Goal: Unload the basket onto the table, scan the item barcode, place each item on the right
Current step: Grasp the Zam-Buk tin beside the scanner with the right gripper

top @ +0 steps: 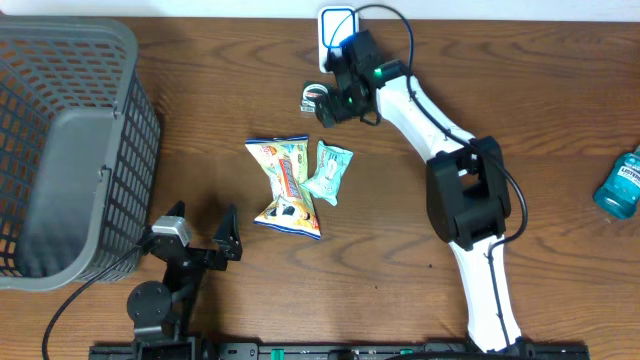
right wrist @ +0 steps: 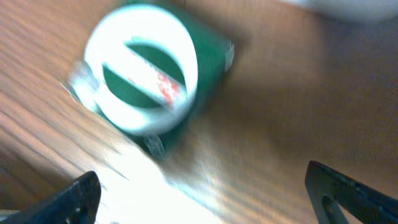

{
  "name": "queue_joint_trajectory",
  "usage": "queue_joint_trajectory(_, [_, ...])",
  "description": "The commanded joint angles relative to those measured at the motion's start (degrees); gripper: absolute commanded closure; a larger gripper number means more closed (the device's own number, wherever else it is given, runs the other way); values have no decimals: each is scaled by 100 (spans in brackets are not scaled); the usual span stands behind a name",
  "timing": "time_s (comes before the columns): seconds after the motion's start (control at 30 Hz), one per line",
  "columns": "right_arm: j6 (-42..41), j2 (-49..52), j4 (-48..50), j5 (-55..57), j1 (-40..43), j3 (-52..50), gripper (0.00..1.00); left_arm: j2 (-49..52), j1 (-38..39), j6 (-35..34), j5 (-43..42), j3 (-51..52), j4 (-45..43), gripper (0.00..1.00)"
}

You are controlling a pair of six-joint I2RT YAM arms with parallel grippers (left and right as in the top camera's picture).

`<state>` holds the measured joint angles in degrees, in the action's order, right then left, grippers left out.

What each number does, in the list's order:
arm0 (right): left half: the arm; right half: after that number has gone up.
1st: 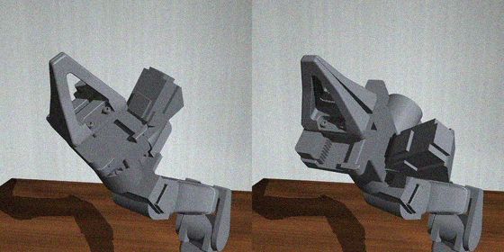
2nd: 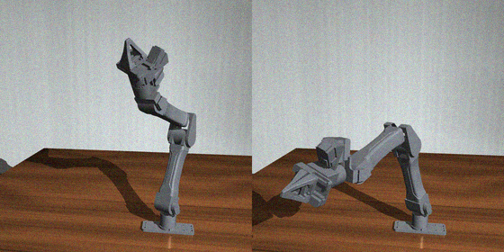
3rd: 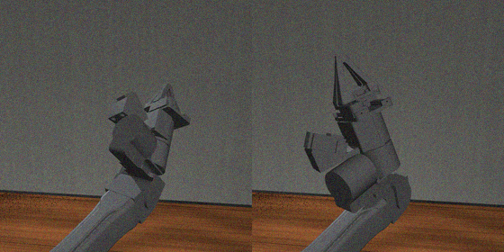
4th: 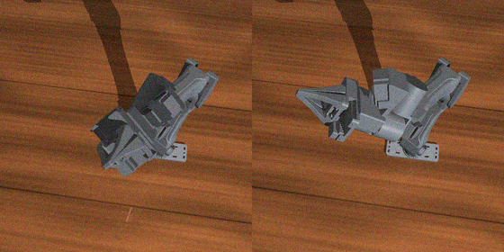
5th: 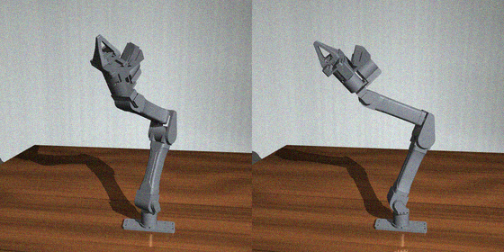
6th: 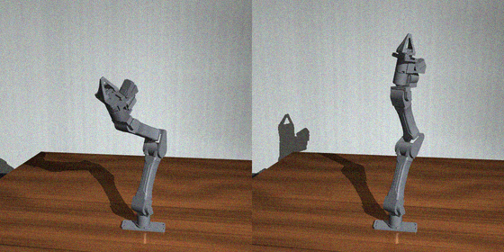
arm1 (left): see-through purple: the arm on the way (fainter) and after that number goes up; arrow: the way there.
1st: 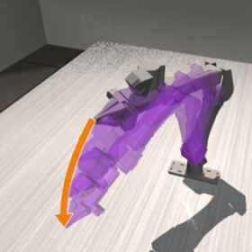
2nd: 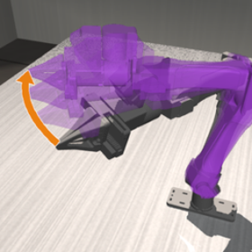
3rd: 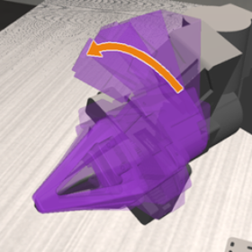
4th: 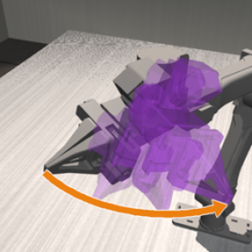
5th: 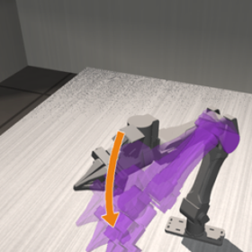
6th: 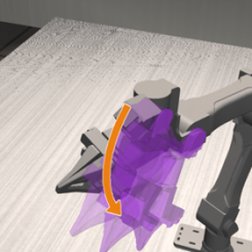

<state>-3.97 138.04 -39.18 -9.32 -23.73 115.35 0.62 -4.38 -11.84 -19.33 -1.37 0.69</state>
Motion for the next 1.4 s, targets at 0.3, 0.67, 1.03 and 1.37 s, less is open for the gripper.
queue_joint_trajectory(0.3, [-2927, 304, 1086, 2166, -933, 111, 1, -33, 17, 13, -52, 109, 184, 2])
queue_joint_trajectory(0.67, [-3237, 511, 1412, 4881, -1534, 164, 1, -33, 17, 13, -52, 109, 184, 2])
queue_joint_trajectory(1.03, [-3646, 553, 1394, 4197, -1346, 175, 2, -33, 17, 13, -52, 109, 184, 3])
queue_joint_trajectory(1.37, [-3818, 1023, 1233, 3226, -1115, 175, 5, -33, 17, 13, -52, 109, 184, 2])
